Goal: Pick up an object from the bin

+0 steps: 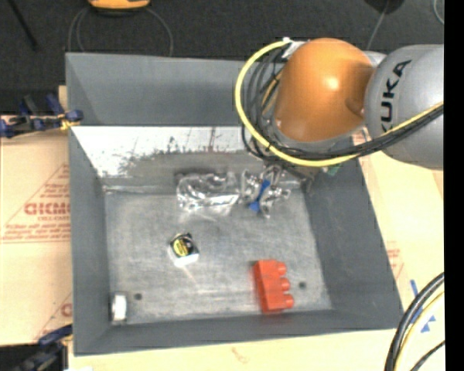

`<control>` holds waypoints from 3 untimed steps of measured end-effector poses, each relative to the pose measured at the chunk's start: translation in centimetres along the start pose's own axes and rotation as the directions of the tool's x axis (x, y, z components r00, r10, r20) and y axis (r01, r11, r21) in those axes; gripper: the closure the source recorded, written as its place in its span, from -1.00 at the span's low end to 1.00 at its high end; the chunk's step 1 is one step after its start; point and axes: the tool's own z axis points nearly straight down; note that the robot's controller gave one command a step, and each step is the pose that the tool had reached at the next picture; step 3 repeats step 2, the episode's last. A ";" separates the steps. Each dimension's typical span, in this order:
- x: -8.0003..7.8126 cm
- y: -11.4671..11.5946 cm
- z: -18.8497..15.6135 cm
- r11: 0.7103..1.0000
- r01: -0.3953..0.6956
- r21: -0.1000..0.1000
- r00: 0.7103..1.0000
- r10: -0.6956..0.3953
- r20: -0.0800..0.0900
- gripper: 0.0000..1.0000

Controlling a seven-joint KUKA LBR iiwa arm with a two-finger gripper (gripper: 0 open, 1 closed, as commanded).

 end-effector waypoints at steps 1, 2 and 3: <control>-0.1 -0.1 4.0 1.000 -0.019 -0.011 1.000 0.019 -0.003 1.00; 3.2 -5.2 -7.0 0.965 0.264 -0.001 0.965 -0.264 -0.001 1.00; 3.2 -5.2 -7.0 0.965 0.264 -0.001 0.965 -0.264 -0.001 1.00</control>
Offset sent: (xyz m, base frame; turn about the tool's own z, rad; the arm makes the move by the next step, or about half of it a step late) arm 0.0015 0.0003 -0.0390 0.0193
